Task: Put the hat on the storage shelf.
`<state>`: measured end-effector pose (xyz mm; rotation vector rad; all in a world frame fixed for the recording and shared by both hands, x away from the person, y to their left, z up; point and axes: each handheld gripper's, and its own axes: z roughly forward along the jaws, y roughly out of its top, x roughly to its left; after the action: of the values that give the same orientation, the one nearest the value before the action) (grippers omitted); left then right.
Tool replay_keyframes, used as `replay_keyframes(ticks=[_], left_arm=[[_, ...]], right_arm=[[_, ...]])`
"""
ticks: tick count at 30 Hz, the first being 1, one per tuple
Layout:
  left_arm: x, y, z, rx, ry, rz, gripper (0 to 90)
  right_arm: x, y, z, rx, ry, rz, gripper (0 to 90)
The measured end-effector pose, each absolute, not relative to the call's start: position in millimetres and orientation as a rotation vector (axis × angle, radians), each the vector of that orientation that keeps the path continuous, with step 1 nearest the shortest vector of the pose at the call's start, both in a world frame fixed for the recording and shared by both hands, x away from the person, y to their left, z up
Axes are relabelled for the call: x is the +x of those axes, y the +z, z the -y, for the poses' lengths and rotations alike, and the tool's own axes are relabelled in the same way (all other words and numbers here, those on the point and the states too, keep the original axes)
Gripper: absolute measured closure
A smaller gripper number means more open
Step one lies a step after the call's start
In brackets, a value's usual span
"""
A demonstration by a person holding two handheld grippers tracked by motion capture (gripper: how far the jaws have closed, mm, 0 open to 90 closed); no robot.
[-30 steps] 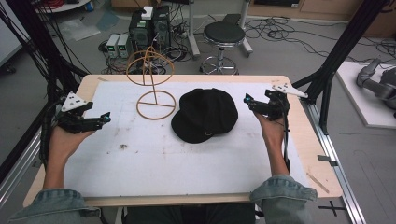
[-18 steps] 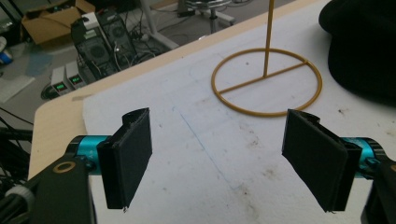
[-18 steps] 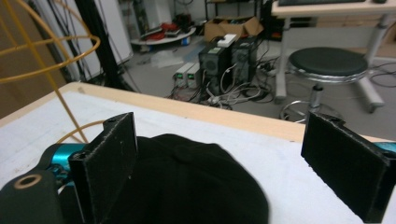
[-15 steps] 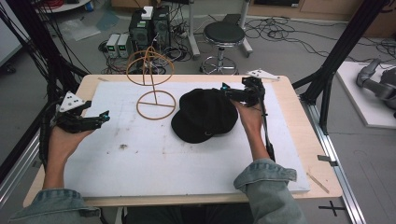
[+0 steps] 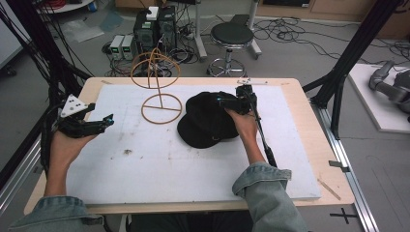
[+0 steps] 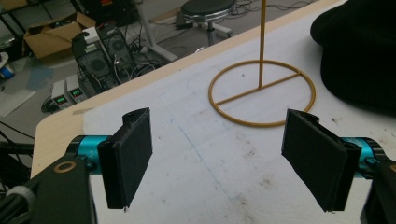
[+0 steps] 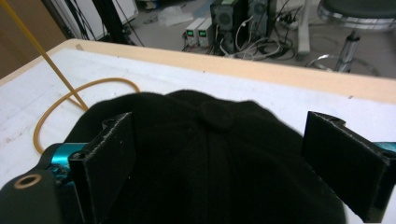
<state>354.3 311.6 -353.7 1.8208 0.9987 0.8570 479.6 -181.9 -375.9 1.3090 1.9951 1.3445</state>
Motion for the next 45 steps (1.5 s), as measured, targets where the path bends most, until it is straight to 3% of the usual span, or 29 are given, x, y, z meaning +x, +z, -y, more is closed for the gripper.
replay_keyframes(ticks=[7,11,15,23,25,27,31,45], left_arm=[[353.6,-352.9,-311.8,1.814,0.869,-0.999,24.9],[353.9,-353.0,-311.7,1.818,0.868,-0.996,25.0],[353.6,-352.5,-312.1,1.818,0.869,-0.99,25.1],[351.1,-349.1,-315.1,1.803,0.879,-0.99,25.1],[351.5,-349.7,-314.3,1.8,0.876,-0.991,25.1],[351.7,-350.1,-314.1,1.805,0.876,-0.991,25.2],[351.6,-350.4,-315.6,1.801,0.876,-0.998,25.2],[350.2,-348.9,-318.9,1.791,0.881,-1.002,25.2]], right_arm=[[486.0,-389.7,174.0,1.364,1.282,-2.027,10.8],[488.4,-395.3,172.3,1.393,1.273,-2.049,22.7],[489.1,-397.6,171.4,1.42,1.265,-2.046,28.2],[487.8,-398.3,168.4,1.413,1.232,-2.055,55.2],[487.6,-398.2,168.2,1.404,1.23,-2.057,57.2],[484.3,-394.6,166.0,1.353,1.2,-2.053,66.2],[477.2,-384.0,163.8,1.295,1.207,-2.022,74.1],[458.7,-347.9,177.5,1.2,1.214,-1.862,78.1]])
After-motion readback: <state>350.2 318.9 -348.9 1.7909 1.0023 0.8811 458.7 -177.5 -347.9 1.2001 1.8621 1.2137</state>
